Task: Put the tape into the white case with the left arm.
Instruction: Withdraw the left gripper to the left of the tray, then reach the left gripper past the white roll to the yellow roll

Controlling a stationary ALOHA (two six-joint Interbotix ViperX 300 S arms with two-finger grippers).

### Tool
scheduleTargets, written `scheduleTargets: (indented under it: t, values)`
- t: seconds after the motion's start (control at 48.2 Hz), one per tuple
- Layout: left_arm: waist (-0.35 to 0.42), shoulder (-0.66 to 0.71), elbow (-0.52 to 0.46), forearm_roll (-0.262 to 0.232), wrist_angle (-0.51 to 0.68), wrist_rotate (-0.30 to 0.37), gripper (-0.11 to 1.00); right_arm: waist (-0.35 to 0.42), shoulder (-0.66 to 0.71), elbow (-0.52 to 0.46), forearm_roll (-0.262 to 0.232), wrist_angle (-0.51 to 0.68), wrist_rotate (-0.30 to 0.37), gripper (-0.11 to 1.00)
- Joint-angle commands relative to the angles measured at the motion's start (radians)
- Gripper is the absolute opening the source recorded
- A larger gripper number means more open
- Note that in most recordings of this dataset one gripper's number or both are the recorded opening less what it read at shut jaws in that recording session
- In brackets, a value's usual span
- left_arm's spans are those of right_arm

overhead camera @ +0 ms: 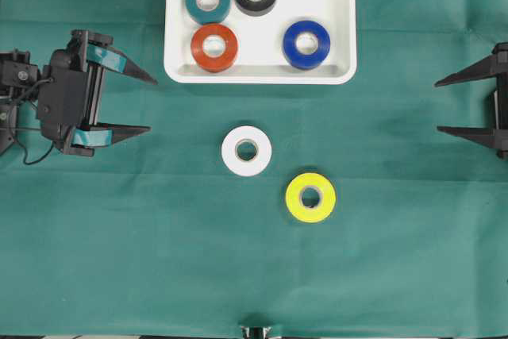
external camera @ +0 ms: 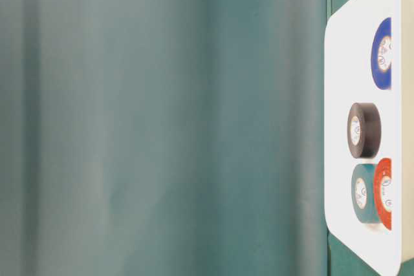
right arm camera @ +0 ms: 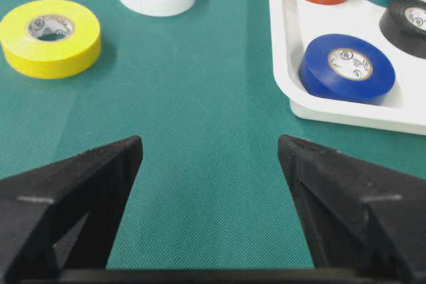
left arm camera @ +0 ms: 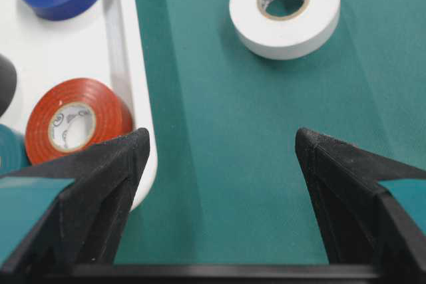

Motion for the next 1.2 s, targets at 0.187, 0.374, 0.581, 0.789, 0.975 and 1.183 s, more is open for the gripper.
scheduleTargets:
  t: [0.187,0.374,0.581,0.789,0.975,1.183]
  values:
    - [-0.057,0.086,-0.08,-0.002,-0.038,-0.002,0.91,0.0,0.006,-0.011,0.0,-0.009,0.002,0.86]
    - [-0.094,0.173,-0.15,0.0,-0.038,0.0,0.91,0.0,0.006,-0.011,0.0,-0.009,0.002,0.86]
    - [-0.118,0.285,-0.244,-0.002,-0.032,0.002,0.9,0.0,0.006,-0.011,0.0,-0.009,0.002,0.86]
    - [-0.124,0.37,-0.328,-0.002,-0.029,0.002,0.91,-0.002,0.006,-0.012,0.0,-0.009,0.002,0.86]
    - [-0.153,0.463,-0.416,-0.002,-0.029,0.002,0.9,-0.002,0.006,-0.011,0.0,-0.009,0.002,0.86]
    - [-0.192,0.548,-0.505,0.0,-0.028,0.003,0.9,0.0,0.006,-0.011,0.0,-0.009,0.002,0.86]
